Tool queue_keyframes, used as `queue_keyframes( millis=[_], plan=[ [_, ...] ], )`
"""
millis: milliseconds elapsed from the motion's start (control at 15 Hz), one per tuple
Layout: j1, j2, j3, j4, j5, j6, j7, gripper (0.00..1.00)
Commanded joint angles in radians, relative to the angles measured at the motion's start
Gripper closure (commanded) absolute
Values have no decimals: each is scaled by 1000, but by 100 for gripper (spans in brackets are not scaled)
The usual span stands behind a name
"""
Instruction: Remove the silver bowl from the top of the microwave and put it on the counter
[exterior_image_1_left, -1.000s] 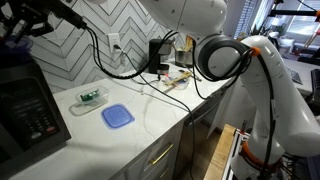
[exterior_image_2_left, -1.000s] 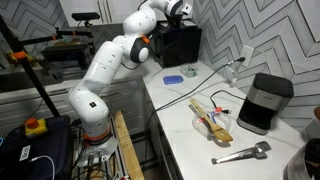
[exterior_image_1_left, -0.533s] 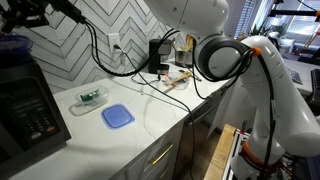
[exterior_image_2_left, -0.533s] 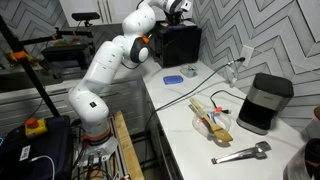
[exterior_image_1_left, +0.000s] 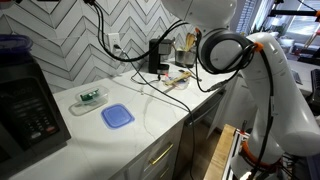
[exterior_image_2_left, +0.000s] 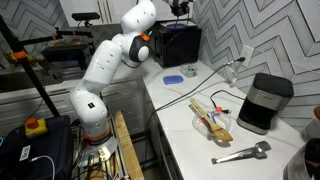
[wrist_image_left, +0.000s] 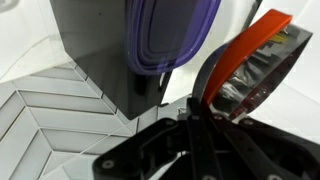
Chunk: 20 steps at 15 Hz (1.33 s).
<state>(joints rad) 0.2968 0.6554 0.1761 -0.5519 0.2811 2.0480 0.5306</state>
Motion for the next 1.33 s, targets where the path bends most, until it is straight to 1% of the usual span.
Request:
queue_keyframes(
  millis=[0,67,333,467,667,733,800,933,1067,1133,1267],
  plan=[
    [-32,-65,6,-78,9,-6,-74,99],
    [-37,-70,13,-88,10,-7,-124,99],
    [-59,-102,40,-168,49,21,-235,99],
    [-67,-119,48,-229,77,84,-264,99],
    [-87,-166,66,-368,152,212,-285,99],
    [-55,-85,40,-217,100,148,-251,98],
    [-60,-95,45,-253,117,176,-261,98],
    [-66,-110,50,-291,128,195,-266,98],
    [-68,-118,52,-301,129,196,-267,98],
    [-69,-121,53,-303,129,196,-267,99],
    [-100,-139,65,-322,152,147,-304,99]
  ],
)
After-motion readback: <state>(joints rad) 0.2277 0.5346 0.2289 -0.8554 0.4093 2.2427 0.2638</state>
